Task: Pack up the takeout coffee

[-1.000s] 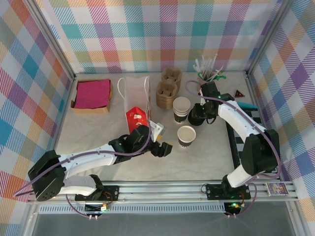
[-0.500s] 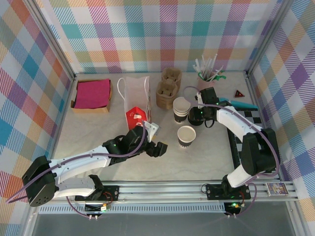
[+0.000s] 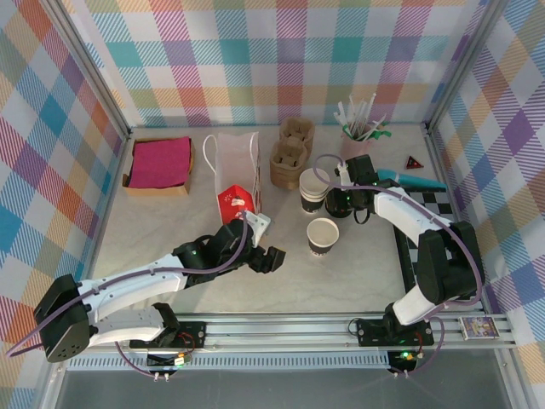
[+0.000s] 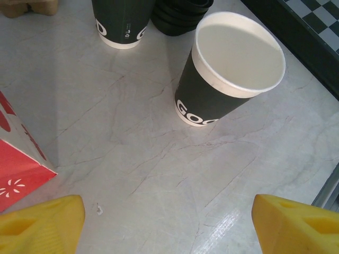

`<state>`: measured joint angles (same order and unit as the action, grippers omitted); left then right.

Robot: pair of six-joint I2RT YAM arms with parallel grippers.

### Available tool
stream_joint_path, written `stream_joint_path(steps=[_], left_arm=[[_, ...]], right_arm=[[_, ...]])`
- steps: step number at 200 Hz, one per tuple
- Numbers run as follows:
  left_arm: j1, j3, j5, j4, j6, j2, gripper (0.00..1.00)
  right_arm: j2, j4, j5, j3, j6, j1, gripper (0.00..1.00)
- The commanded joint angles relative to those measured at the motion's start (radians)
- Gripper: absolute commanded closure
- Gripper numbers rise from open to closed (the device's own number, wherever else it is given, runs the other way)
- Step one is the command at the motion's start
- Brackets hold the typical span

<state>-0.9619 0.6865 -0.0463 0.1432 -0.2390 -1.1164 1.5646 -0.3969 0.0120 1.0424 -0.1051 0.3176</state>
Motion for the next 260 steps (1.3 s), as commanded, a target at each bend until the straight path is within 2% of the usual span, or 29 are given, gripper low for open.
stream_joint_path(steps=[1,178,260], left_arm=[[-0.009,0.027,-0.02,0.033,-0.004,0.029,0.18],[-0.009,0.01,-0.051,0.054,-0.008,0.052,0.18],[-0.009,-0.005,-0.062,0.058,-0.008,0.069,0.18]], right_arm=[[0.003,0.033,0.011,-0.018,0.039,0.015,0.59],[0.075,0.053,-0.068,-0.013,0.074,0.054,0.6],[0.067,0.038,-0.115,-0.005,0.072,0.063,0.71]])
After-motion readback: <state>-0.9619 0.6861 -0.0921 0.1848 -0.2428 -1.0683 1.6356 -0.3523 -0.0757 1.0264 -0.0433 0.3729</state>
